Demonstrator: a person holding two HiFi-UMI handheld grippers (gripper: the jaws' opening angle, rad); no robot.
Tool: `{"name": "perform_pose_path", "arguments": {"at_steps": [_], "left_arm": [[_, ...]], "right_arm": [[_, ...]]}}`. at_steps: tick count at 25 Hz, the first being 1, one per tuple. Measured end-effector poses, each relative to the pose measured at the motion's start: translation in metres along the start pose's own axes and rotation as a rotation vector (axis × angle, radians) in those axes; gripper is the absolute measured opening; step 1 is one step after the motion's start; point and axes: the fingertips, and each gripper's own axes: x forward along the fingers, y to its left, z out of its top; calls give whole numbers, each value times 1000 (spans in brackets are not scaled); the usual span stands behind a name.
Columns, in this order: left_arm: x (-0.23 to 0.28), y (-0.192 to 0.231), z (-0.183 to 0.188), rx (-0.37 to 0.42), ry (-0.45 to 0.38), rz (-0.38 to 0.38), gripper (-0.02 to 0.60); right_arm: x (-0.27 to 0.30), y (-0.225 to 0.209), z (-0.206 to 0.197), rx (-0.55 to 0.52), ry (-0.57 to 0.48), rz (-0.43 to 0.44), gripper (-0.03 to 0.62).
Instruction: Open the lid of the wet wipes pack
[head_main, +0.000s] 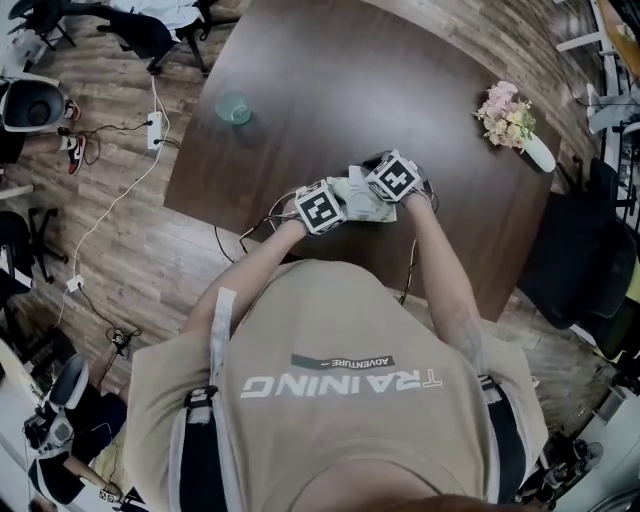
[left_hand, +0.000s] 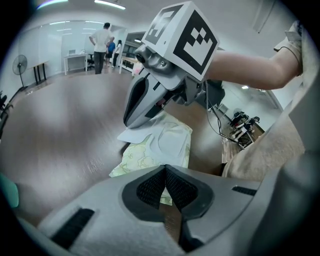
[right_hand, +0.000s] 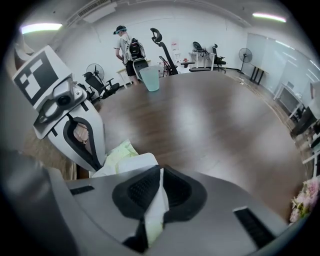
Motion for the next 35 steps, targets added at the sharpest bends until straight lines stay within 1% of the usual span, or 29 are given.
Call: {"name": "perform_pose_path", "arguments": {"at_steps": [2,4,6,9,11,13,15,20,23,26,28,30,35], "left_arm": [[-1,1,-1,0,7,14,9],[-1,0,-2,5,17,18,9],[-1,0,-3,29,25,25,9],[1,-4,-5,57,30,29,9],[2,-5,-3,68,26,42,9],[1,-6,-3,88,18,65,9],[1,-5,-2,100,-6,93,9],[-3,-3,0,73,-74,155,9],[-6,-3,1,35,-114,146,9],[-20,-4,9,-34,-161,129,9],[-30,-1,18,-71,-200,130,9],[-42,1,29,-89,-247,143,9],[-78,0,61,-82,-352,172,9]], "right_arm": [[0,0,-1,21,0,-2,25],[-1,-1,-3,38,-3,-21,23],[-2,0,-3,46,-3,-42,14],[-6,4,-7,59,-2,-49,15],[-11,6,-10,66,-12,-55,15],[-19,8,-12,96,-36,-64,15],[-29,12,-14,121,-65,-79,15],[-52,28,-27,150,-128,-136,15],[-67,38,-38,187,-165,-162,14],[-83,47,-45,218,-213,-193,15],[-96,50,-45,234,-268,-213,14],[-111,50,-44,250,-328,-235,14],[-150,45,-36,303,-487,-309,14]]}}
